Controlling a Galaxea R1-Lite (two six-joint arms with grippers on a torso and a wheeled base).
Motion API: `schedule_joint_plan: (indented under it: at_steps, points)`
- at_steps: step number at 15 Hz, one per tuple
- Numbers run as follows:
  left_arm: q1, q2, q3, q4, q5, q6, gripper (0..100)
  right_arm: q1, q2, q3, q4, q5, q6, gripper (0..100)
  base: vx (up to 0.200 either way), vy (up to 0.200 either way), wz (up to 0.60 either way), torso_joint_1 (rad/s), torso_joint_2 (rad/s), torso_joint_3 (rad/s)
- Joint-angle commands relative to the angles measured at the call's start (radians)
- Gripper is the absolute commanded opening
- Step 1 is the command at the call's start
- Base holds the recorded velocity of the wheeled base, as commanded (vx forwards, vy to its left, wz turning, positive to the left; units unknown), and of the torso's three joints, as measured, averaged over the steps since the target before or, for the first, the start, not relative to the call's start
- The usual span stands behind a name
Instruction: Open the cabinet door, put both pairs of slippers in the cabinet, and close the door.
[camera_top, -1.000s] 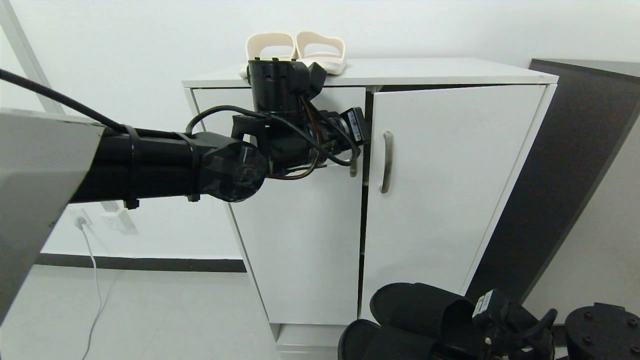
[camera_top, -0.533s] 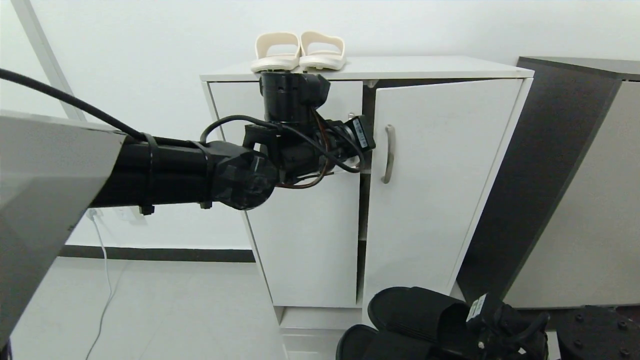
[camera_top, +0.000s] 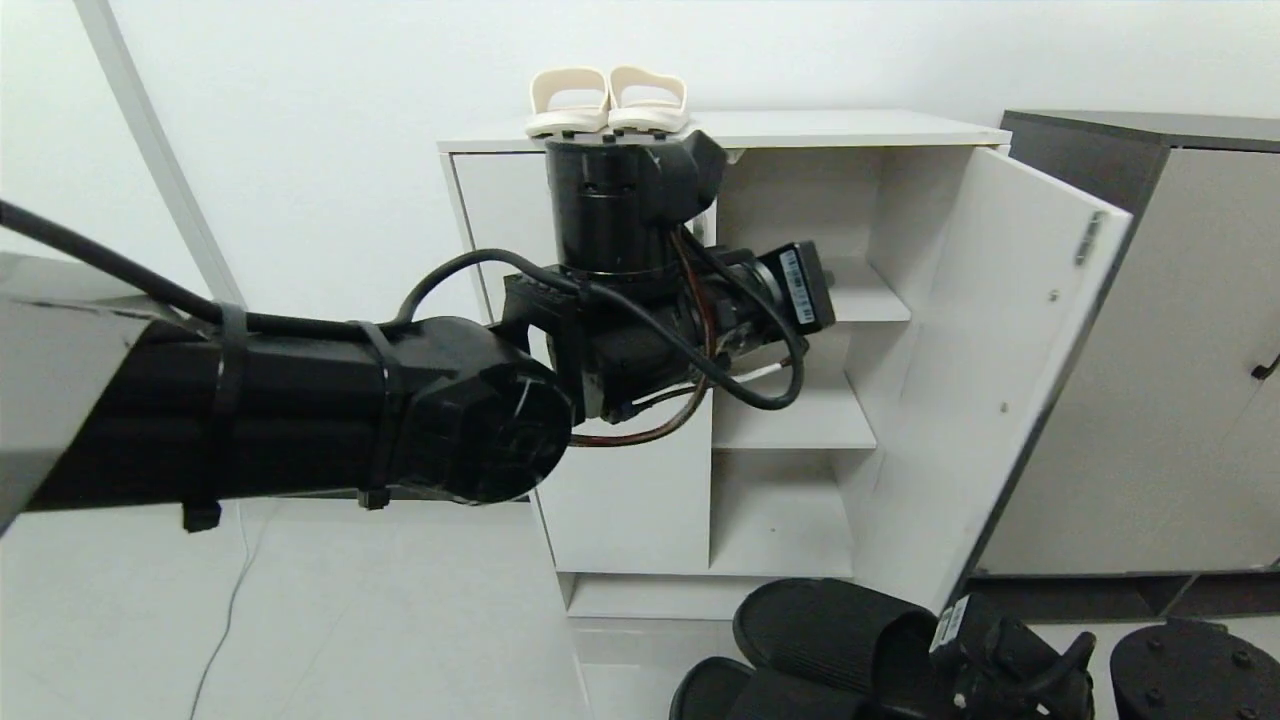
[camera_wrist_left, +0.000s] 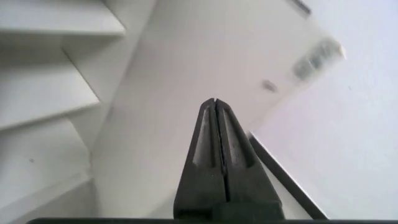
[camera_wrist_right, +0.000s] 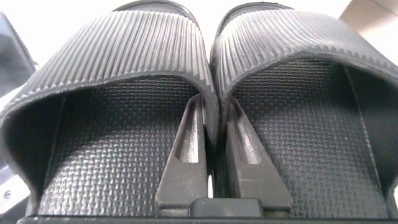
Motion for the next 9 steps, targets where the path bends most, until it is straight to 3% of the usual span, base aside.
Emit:
schedule_joint_plan:
  at_steps: [1, 3, 4, 5, 6, 7, 9]
  points:
    - [0.045, -0.093, 0.076, 0.023, 0.04, -0.001, 0, 0.002, 0.003, 0.002, 0.0, 0.001, 0.001, 0, 0.0, 0.0, 0.0, 0.0, 0.0, 0.0]
    - [0.11, -0.248, 0.205, 0.095, 0.039, 0.002, 0, -0.001, 0.002, 0.002, 0.0, 0.001, 0.001, 0, 0.0, 0.0, 0.0, 0.0, 0.0, 0.0]
    - [0.147, -0.319, 0.277, 0.101, 0.039, 0.022, 0, -0.002, 0.002, 0.0, 0.0, 0.001, 0.001, 0, 0.0, 0.0, 0.0, 0.0, 0.0, 0.0]
    - [0.179, -0.373, 0.34, 0.101, 0.039, 0.051, 0, -0.002, 0.003, 0.002, 0.0, 0.001, 0.001, 0, 0.0, 0.0, 0.0, 0.0, 0.0, 0.0]
    - [0.229, -0.485, 0.471, 0.101, 0.039, 0.114, 0, -0.004, 0.003, 0.002, 0.0, 0.001, 0.001, 0, 0.0, 0.0, 0.0, 0.0, 0.0, 0.0]
    - [0.254, -0.577, 0.583, 0.107, 0.042, 0.154, 0, -0.007, 0.003, 0.002, 0.0, 0.003, 0.003, 0, 0.0, 0.0, 0.0, 0.0, 0.0, 0.0]
    - [0.275, -0.773, 0.784, 0.13, 0.057, 0.207, 0, -0.016, 0.005, 0.002, 0.0, 0.006, 0.003, 0, 0.0, 0.0, 0.0, 0.0, 0.0, 0.0]
